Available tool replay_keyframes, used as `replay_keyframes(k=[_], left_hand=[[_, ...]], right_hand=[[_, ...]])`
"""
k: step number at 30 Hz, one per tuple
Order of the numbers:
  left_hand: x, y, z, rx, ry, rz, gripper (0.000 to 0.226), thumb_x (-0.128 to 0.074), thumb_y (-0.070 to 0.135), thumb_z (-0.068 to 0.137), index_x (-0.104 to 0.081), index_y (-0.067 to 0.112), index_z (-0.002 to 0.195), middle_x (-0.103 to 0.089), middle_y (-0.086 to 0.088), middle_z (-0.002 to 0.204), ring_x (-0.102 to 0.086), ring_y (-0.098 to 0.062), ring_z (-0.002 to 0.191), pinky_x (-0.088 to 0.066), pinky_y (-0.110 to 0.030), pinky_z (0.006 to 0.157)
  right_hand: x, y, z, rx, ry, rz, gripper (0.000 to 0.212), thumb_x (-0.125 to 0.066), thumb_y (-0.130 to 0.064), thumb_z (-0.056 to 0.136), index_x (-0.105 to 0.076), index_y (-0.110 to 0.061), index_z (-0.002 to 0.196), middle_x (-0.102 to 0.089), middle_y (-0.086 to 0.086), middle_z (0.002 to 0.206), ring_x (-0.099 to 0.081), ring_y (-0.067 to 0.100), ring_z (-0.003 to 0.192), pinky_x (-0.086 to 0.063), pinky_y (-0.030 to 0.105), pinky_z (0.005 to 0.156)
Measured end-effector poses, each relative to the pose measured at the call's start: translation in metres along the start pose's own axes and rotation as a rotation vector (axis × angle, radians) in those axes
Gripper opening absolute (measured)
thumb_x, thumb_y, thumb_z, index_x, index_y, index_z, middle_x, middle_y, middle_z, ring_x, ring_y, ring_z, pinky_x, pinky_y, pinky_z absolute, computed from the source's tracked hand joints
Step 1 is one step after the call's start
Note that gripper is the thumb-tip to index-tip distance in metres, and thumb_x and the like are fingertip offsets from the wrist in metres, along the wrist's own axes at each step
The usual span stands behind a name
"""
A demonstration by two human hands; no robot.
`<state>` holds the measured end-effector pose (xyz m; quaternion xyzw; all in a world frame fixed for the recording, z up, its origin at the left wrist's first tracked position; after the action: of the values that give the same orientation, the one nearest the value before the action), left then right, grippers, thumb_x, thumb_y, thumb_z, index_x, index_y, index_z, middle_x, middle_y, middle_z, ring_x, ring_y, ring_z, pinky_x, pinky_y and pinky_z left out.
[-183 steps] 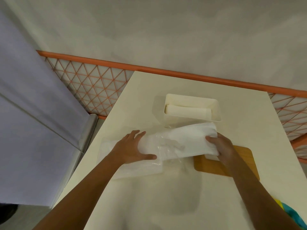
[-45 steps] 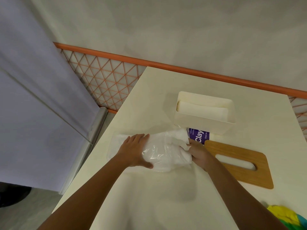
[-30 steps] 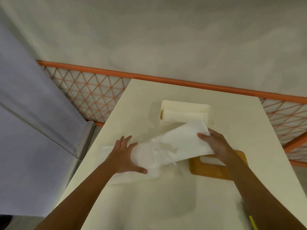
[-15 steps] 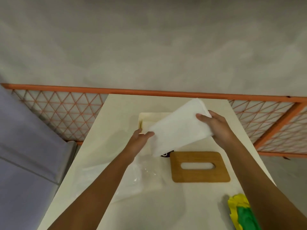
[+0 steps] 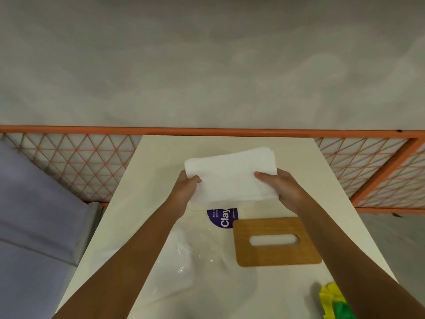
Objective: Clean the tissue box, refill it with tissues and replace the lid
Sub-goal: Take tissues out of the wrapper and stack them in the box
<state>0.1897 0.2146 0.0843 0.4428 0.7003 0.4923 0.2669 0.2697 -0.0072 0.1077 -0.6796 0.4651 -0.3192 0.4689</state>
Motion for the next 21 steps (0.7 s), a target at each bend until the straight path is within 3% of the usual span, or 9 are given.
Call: replay_keyframes(k=[6, 13, 17, 21], left_hand=[[0.005, 0.029, 0.033, -0.164, 0.054, 0.165, 0.045, -0.048, 0.001, 0.090, -0.045, 0.016, 0.133, -0.053, 0.000, 0.114, -0.049, -0.017, 0.101, -0.040, -0.028, 0.080], [0.010, 0.009, 0.070, -0.061, 0.028, 0.466, 0.046, -0.055, 0.008, 0.089, -0.042, 0.011, 0.132, -0.055, -0.011, 0.125, -0.053, -0.024, 0.105, -0.043, -0.030, 0.086], [0.006, 0.002, 0.082, -0.069, 0.011, 0.604, 0.061, -0.058, 0.015, 0.090, -0.027, 0.015, 0.142, -0.052, -0.015, 0.129, -0.054, -0.030, 0.114, -0.043, -0.028, 0.088], [0.004, 0.000, 0.094, -0.090, 0.001, 0.889, 0.045, -0.048, 0.023, 0.095, -0.039, 0.013, 0.138, -0.058, -0.017, 0.123, -0.060, -0.030, 0.106, -0.047, -0.030, 0.087]], right_hand=[[-0.001, -0.012, 0.048, 0.029, 0.090, -0.089, 0.044, -0.065, -0.006, 0.082, -0.054, -0.008, 0.124, -0.060, 0.007, 0.117, -0.056, 0.027, 0.109, -0.046, 0.044, 0.100], [-0.004, 0.015, 0.085, -0.101, 0.105, -0.215, 0.040, -0.063, 0.002, 0.081, -0.055, 0.000, 0.120, -0.059, 0.018, 0.123, -0.056, 0.034, 0.112, -0.045, 0.046, 0.100], [-0.009, 0.032, 0.095, -0.162, 0.067, -0.345, 0.047, -0.061, -0.004, 0.084, -0.046, -0.004, 0.129, -0.055, 0.015, 0.126, -0.054, 0.034, 0.114, -0.049, 0.045, 0.091], [-0.006, 0.035, 0.103, -0.156, 0.154, -0.493, 0.052, -0.055, -0.013, 0.089, -0.035, -0.009, 0.136, -0.050, 0.016, 0.131, -0.053, 0.033, 0.114, -0.048, 0.039, 0.084]])
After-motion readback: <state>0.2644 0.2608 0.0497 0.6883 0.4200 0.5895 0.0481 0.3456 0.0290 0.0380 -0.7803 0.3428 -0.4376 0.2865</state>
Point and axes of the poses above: each hand's wrist, its own z-axis towards the middle knuckle, its own x-axis out of the back of the hand, y = z × x, the point moved 7 cm from there along z, towards the middle knuckle
